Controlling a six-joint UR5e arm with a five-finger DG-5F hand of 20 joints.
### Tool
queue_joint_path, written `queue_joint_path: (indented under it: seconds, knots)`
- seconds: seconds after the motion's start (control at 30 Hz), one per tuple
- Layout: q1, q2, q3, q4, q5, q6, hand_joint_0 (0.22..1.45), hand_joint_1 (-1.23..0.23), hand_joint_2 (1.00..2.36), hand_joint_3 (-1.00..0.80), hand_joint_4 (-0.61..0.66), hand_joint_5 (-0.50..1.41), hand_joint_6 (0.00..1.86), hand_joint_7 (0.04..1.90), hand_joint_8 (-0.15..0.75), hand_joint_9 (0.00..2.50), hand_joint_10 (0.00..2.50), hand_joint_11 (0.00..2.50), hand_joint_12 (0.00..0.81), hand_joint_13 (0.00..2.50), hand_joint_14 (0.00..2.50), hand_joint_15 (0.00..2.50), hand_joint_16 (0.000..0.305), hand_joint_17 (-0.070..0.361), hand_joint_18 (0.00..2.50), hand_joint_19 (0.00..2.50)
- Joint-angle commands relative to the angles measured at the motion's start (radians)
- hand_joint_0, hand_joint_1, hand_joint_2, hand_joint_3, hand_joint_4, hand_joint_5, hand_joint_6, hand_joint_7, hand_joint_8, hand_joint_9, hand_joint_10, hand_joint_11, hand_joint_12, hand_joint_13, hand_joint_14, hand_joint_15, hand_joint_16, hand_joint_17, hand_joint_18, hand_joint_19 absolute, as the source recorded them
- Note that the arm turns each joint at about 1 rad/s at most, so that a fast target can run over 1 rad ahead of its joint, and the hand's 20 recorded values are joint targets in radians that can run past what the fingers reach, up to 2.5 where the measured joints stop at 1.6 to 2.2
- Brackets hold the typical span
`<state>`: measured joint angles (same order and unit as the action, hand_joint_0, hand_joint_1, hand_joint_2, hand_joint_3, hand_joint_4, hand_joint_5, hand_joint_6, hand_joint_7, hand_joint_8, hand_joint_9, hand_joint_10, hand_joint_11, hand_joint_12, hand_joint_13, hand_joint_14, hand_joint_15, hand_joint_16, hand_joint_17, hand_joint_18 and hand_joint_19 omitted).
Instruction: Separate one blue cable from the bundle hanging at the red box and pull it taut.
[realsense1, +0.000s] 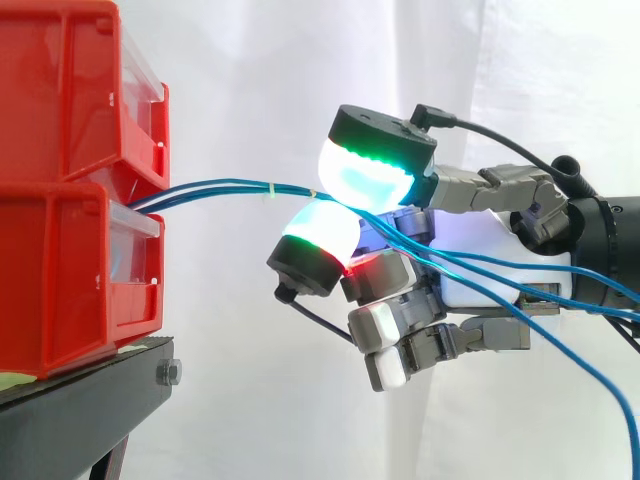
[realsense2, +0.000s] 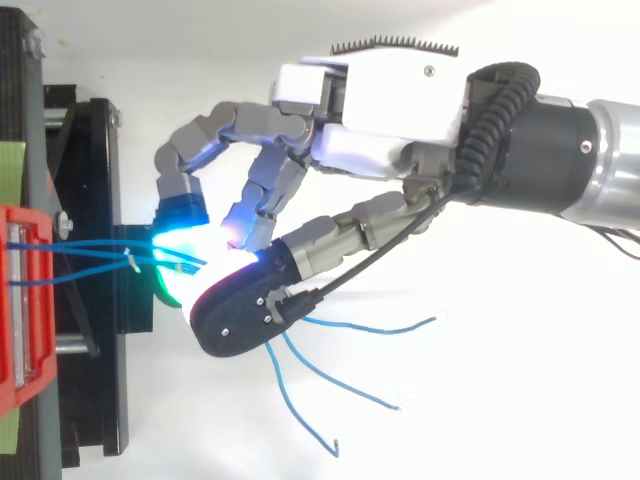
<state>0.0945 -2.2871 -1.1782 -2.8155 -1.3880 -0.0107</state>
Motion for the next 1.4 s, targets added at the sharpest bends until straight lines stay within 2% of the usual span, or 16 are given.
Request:
queue_joint_path:
  seconds: [0.0,0.1,0.17,0.37,0.47,0.7,0.83,0.9,0.97,1.17,1.3,1.37]
  knots:
    - [0.001,0.0,0.0,-0.001,0.001,0.001,0.81,-0.96,1.01,-0.33,-0.07,-0.19,0.9,1.29,0.336,1.12,0.02,1.13,0.394,1.14,0.02,0.69,0.046,0.104,1.0,0.6]
    - [0.001,0.0,0.0,-0.001,0.001,0.001,0.86,-0.95,1.0,-0.5,-0.09,-0.18,0.9,1.28,0.335,1.15,0.02,1.14,0.386,1.14,0.02,0.7,0.044,0.1,0.98,0.61]
    - [0.001,0.0,0.0,-0.001,0.001,0.0,0.86,-0.96,1.0,-0.5,-0.09,-0.17,0.9,1.28,0.335,1.15,0.02,1.13,0.386,1.15,0.02,0.7,0.044,0.098,0.99,0.58]
    - [0.001,0.0,0.0,-0.002,0.001,0.0,0.77,-0.99,1.0,-0.5,-0.01,-0.16,0.89,1.27,0.327,1.15,0.02,1.14,0.381,1.15,0.02,0.7,0.043,0.096,1.02,0.54]
    - [0.001,0.0,-0.001,-0.002,0.001,0.001,0.7,-1.0,1.0,-0.5,0.01,-0.16,0.9,1.19,0.333,1.15,0.02,1.13,0.377,1.15,0.03,0.71,0.042,0.096,1.01,0.55]
    - [0.001,0.0,-0.001,-0.007,0.001,0.001,0.58,-1.02,1.0,-0.5,0.05,-0.16,0.86,1.18,0.341,1.15,0.02,1.13,0.389,1.15,0.02,0.71,0.044,0.099,1.02,0.58]
    - [0.001,0.002,0.0,-0.007,0.001,0.001,0.53,-0.93,1.0,-0.5,0.07,-0.16,0.85,1.14,0.354,1.17,0.02,1.11,0.401,1.17,0.02,0.7,0.047,0.105,1.06,0.58]
    - [0.001,0.002,-0.001,-0.007,0.001,0.001,0.56,-0.76,1.0,-0.5,0.07,-0.15,0.83,1.12,0.348,1.19,0.02,1.08,0.397,1.19,0.02,0.7,0.046,0.104,1.07,0.6]
    - [0.001,0.0,-0.001,-0.007,0.001,0.001,0.59,-0.69,1.0,-0.5,0.07,-0.15,0.82,1.14,0.342,1.19,0.02,1.08,0.399,1.19,0.02,0.71,0.046,0.103,1.07,0.62]
    - [0.002,0.0,0.0,-0.007,0.001,0.001,0.62,-0.68,1.0,-0.5,0.07,-0.15,0.79,1.17,0.342,1.19,0.02,1.07,0.402,1.19,0.02,0.72,0.047,0.105,1.08,0.65]
    - [0.002,0.0,-0.001,-0.007,0.001,0.001,0.59,-0.73,1.0,-0.5,0.08,-0.15,0.78,1.17,0.348,1.19,0.02,1.07,0.406,1.19,0.03,0.72,0.048,0.107,1.08,0.66]
    - [0.002,0.002,0.0,-0.007,0.001,0.001,0.64,-0.73,1.0,-0.5,0.07,-0.15,0.78,1.2,0.347,1.19,0.02,1.08,0.402,1.2,0.02,0.72,0.047,0.106,1.09,0.66]
